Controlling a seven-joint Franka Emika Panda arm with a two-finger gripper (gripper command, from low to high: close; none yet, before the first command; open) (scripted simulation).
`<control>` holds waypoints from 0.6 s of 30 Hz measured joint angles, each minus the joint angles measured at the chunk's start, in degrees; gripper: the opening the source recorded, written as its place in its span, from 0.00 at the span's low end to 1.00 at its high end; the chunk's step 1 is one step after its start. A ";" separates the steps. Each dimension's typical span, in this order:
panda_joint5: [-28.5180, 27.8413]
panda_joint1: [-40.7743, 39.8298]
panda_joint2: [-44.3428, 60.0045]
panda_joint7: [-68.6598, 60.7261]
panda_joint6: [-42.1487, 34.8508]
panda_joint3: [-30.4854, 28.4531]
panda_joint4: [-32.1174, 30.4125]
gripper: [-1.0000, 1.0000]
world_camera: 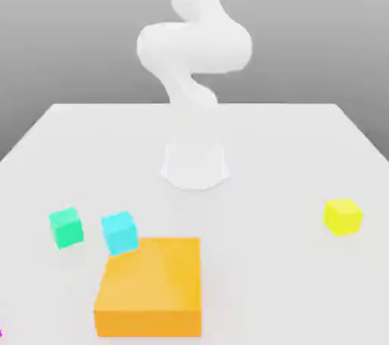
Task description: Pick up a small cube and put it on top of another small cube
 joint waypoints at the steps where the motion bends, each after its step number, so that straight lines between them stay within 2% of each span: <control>1: -1.43 -0.29 2.27 -2.00 0.35 -0.46 0.42 0.50; 6: -6.89 -1.28 12.83 -12.27 1.88 -3.65 2.42 0.50; 10: -9.21 -1.84 21.08 -21.79 3.22 -7.09 3.95 0.50; 14: -9.28 -2.54 29.35 -32.87 4.86 -10.79 5.40 0.50; 18: -6.93 -4.85 37.70 -45.59 6.83 -13.57 6.75 0.50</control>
